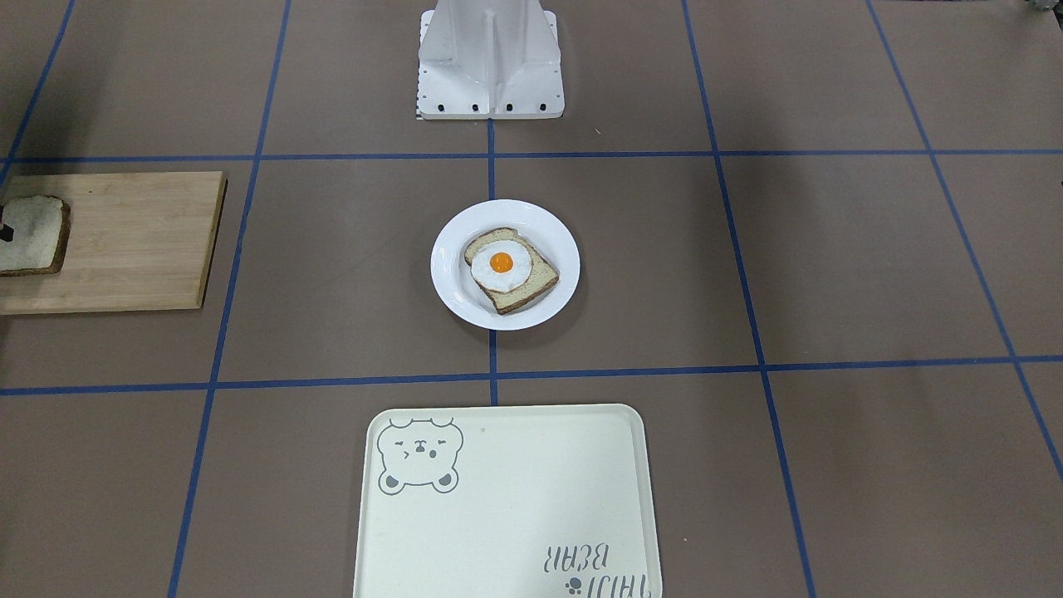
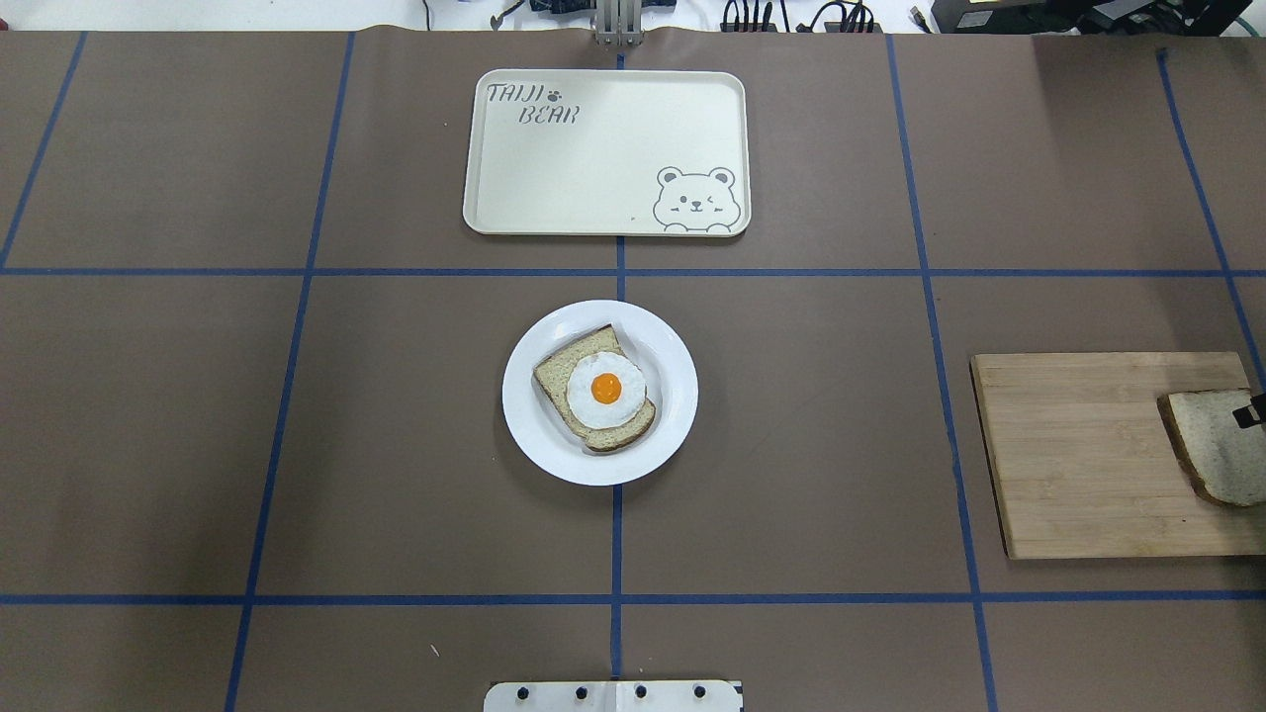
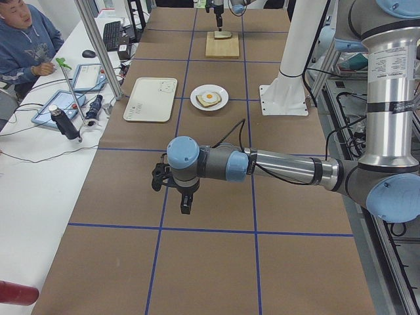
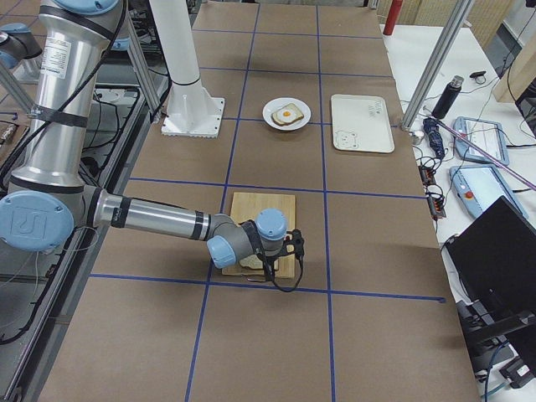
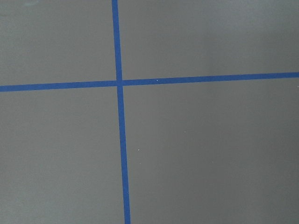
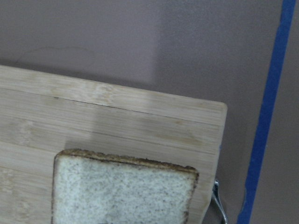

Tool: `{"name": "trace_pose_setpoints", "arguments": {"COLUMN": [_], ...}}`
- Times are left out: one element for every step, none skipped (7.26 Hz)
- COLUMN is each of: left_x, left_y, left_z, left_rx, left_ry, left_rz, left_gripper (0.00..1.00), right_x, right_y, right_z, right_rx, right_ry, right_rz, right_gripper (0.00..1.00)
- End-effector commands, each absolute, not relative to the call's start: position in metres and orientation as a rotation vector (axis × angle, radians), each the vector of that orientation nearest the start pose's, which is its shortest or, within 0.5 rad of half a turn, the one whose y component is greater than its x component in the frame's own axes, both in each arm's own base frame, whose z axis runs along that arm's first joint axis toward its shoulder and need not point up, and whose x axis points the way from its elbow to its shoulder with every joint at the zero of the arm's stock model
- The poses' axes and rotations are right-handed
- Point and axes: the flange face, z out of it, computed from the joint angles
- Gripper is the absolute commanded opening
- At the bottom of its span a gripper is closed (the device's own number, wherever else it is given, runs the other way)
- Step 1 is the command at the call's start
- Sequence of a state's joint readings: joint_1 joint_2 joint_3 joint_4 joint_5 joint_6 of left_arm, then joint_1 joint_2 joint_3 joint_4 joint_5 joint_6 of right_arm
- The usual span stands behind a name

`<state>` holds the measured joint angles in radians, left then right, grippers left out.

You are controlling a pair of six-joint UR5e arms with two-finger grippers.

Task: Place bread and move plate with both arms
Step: 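Lower the right gripper onto the bread slice on the bamboo board and grasp it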

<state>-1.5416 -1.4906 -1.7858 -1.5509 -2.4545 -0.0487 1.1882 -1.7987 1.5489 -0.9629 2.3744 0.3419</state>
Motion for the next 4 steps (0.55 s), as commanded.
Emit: {"name": "trace_pose_setpoints", "arguments": {"left_x": [-0.0428,-0.0429,-0.0429,-0.0428], "left_y": [-0.4631,-0.4631,-0.4632,-0.4631], "left_z": [0.5825,0.5811,0.5818,0.5817], "left_rx": [0.076,0.078,0.077,0.077], "left_ry": [0.886,0.885,0.885,0.886], "left_rz": [0.031,0.031,0.032,0.031], "left_gripper": [0.98,0.98,0.98,0.98], "right_x": [-0.1100,-0.1097,-0.1082,-0.1081], "right_y": [-0.3978,-0.3957,-0.3948,-0.3949], "right_z": [0.7012,0.7071,0.7104,0.7106], "right_rx": [0.018,0.009,0.008,0.009], "right_ry": [-0.864,-0.860,-0.853,-0.852], "right_rz": [-0.192,-0.195,-0.193,-0.194], "right_gripper": [0.61,0.61,0.61,0.61]}}
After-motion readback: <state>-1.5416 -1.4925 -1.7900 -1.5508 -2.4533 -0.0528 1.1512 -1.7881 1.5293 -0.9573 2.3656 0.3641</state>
